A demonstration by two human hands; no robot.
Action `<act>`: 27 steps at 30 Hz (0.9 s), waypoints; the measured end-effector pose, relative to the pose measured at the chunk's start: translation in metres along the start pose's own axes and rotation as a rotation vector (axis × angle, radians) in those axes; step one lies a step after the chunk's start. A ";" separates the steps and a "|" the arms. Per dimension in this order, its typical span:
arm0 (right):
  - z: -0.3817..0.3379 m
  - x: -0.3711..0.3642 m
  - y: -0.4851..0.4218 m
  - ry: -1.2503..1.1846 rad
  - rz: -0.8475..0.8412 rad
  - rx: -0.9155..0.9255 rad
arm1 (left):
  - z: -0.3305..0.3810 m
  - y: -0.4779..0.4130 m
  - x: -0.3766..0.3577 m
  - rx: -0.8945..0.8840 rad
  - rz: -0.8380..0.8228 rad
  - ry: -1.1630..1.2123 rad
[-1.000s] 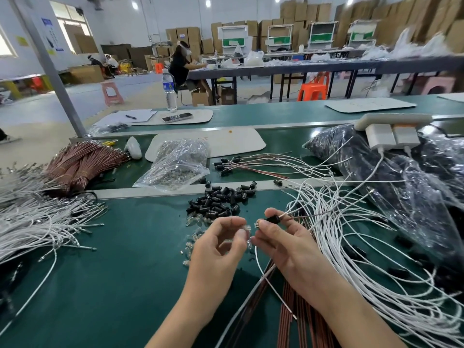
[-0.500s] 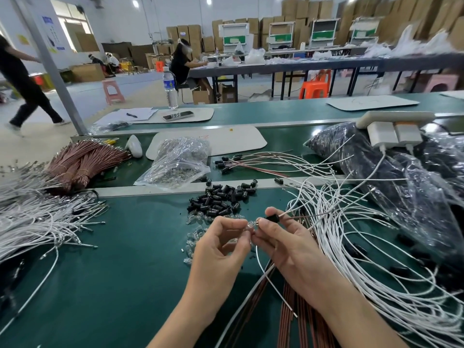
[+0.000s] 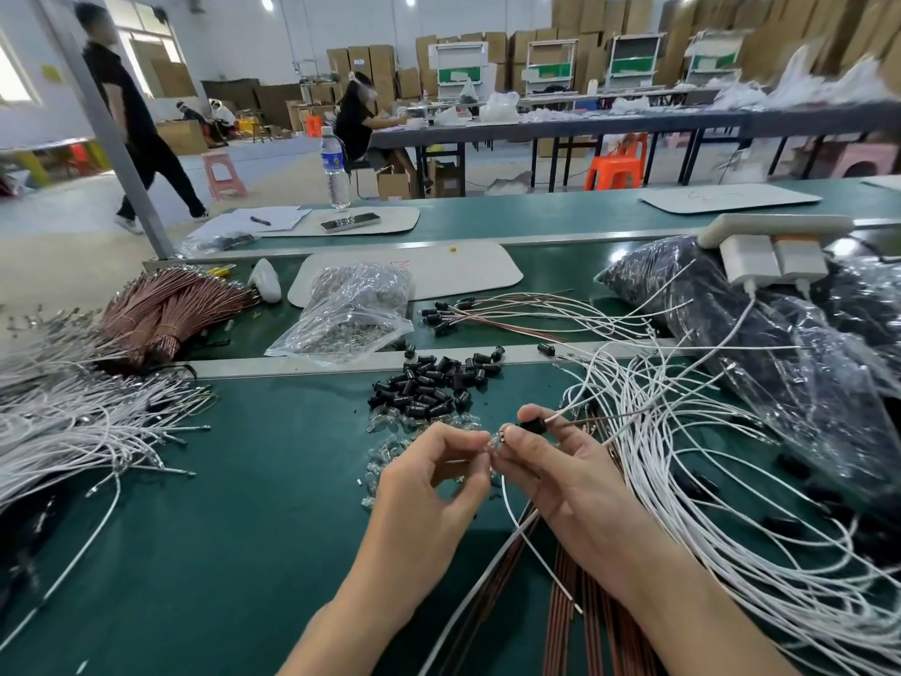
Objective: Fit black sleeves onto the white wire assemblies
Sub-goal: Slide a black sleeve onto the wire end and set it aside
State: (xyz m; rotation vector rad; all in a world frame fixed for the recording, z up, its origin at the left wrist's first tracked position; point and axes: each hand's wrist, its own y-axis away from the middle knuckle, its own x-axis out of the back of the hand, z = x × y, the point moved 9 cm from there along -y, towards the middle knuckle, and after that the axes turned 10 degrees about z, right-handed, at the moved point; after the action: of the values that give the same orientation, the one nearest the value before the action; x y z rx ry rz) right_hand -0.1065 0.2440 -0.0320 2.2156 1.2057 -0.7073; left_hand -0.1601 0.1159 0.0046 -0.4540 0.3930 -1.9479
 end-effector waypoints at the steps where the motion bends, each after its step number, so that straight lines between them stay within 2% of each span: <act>1: 0.000 0.000 0.000 0.006 0.002 -0.001 | 0.000 0.000 0.001 -0.017 0.002 -0.012; 12: 0.003 0.000 0.001 0.002 0.015 -0.038 | -0.002 -0.002 0.006 -0.090 -0.028 -0.075; 20: 0.004 -0.001 0.001 -0.031 0.002 -0.039 | 0.010 -0.002 0.006 -0.228 0.005 -0.167; 27: 0.004 0.000 0.001 0.021 0.013 -0.017 | 0.003 -0.002 0.010 -0.174 -0.026 -0.148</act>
State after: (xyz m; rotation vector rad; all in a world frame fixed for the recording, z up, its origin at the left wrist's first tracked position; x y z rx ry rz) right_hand -0.1063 0.2406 -0.0343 2.2202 1.2022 -0.6682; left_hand -0.1639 0.1076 0.0090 -0.7144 0.4654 -1.8990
